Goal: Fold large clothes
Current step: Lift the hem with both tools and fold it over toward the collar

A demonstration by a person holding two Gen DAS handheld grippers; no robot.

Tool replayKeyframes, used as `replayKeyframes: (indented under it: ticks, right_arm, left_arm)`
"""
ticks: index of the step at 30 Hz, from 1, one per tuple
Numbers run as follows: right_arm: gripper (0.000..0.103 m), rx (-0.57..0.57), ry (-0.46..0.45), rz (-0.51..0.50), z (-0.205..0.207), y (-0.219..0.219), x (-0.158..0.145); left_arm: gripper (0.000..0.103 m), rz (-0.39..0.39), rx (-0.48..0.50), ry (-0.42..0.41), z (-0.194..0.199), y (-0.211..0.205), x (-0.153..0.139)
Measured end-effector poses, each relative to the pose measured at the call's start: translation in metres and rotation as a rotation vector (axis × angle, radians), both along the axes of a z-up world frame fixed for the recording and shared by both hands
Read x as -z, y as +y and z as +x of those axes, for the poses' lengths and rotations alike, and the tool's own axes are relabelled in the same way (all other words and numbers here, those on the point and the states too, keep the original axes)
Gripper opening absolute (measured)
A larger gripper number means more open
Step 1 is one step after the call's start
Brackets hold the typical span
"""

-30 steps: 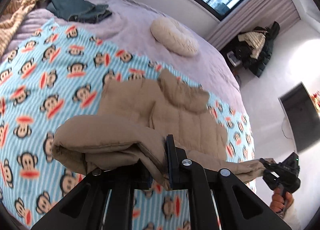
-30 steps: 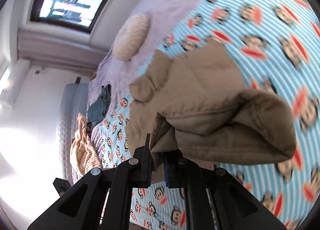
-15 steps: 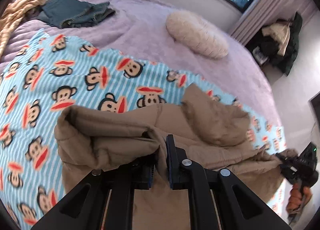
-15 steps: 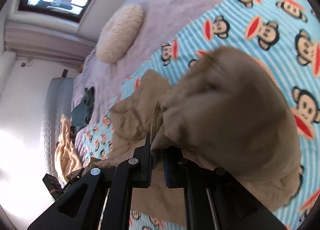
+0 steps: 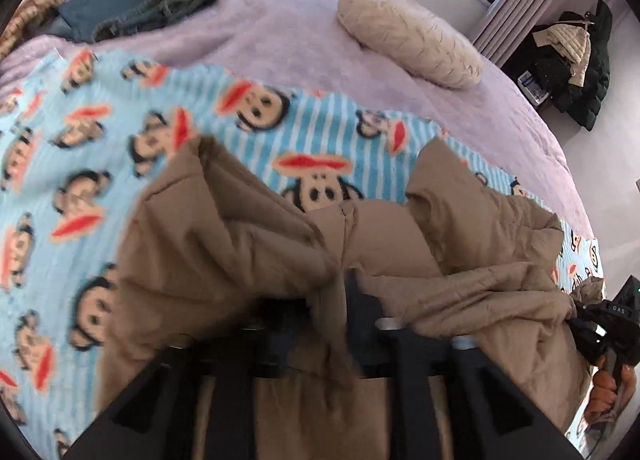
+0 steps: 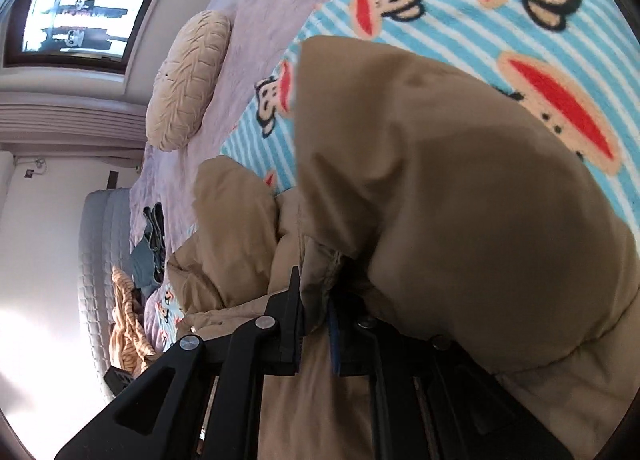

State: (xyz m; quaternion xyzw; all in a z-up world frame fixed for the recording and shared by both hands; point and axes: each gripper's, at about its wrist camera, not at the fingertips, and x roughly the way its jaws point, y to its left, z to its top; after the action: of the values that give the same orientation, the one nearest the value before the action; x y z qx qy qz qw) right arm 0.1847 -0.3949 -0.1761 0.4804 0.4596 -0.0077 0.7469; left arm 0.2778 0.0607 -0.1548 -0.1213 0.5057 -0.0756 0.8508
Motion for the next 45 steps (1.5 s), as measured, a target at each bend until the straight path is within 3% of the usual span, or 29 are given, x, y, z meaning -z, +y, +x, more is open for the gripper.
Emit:
replayKeyframes:
  ticks: [2,4,6,7,8,9,11,13,15,19,22,25,29,33,39,45]
  right_arm:
    - [0.051,-0.025,-0.027,-0.060,-0.008,0.002,-0.022]
    - [0.054,-0.063,-0.069,-0.128,-0.018,0.008,-0.043]
    - [0.042,-0.141,-0.091,-0.175,-0.023,0.021,-0.055]
    - [0.028,-0.183,-0.086,-0.198,-0.021,0.030,-0.057]
    - [0.023,-0.236,-0.076,-0.226,-0.016,0.040,-0.055]
    - [0.021,-0.285,-0.072,-0.255,-0.009,0.051,-0.051]
    - [0.019,-0.340,-0.069,-0.310,0.005,0.067,-0.042]
    - [0.018,-0.381,-0.072,-0.376,0.019,0.078,-0.027]
    - [0.015,-0.393,-0.075,-0.421,0.031,0.083,-0.012]
    - [0.004,-0.390,-0.088,-0.431,0.050,0.079,0.007]
    - [0.003,-0.387,-0.081,-0.370,0.054,0.068,0.008]
    - [0.003,-0.409,-0.081,-0.408,0.043,0.053,-0.006]
    - [0.003,-0.296,-0.033,-0.529,0.018,0.005,-0.025]
    - [0.002,-0.137,0.033,-0.421,0.004,-0.047,-0.003]
    - [0.000,-0.085,0.037,-0.413,0.029,-0.046,0.026]
    - [0.000,-0.042,0.064,-0.392,0.035,-0.052,0.020]
  left_arm:
    - [0.087,0.043,-0.062,-0.086,-0.017,0.009,-0.025]
    - [0.087,0.017,-0.039,-0.124,-0.027,0.013,-0.041]
    - [0.086,-0.012,0.009,-0.113,-0.034,0.007,-0.047]
    - [0.086,-0.024,0.040,-0.106,-0.034,0.001,-0.046]
    - [0.076,-0.031,0.098,-0.092,-0.034,-0.011,-0.042]
    - [0.065,-0.024,0.136,-0.083,-0.033,-0.021,-0.036]
    - [0.054,-0.020,0.201,-0.063,-0.027,-0.047,-0.021]
    - [0.053,-0.033,0.215,-0.056,-0.018,-0.068,-0.008]
    - [0.053,0.009,0.197,-0.066,-0.006,-0.083,0.008]
    - [0.053,0.043,0.162,-0.073,0.015,-0.090,0.039]
    - [0.053,0.031,0.166,-0.055,0.026,-0.084,0.044]
    - [0.053,0.081,0.173,-0.067,0.025,-0.072,0.032]
    - [0.053,0.180,0.082,-0.096,0.025,-0.022,0.022]
    - [0.053,0.145,-0.029,-0.028,0.037,0.018,0.050]
    - [0.053,0.179,-0.063,-0.037,0.055,0.008,0.076]
    - [0.053,0.174,-0.084,-0.012,0.064,0.016,0.074]
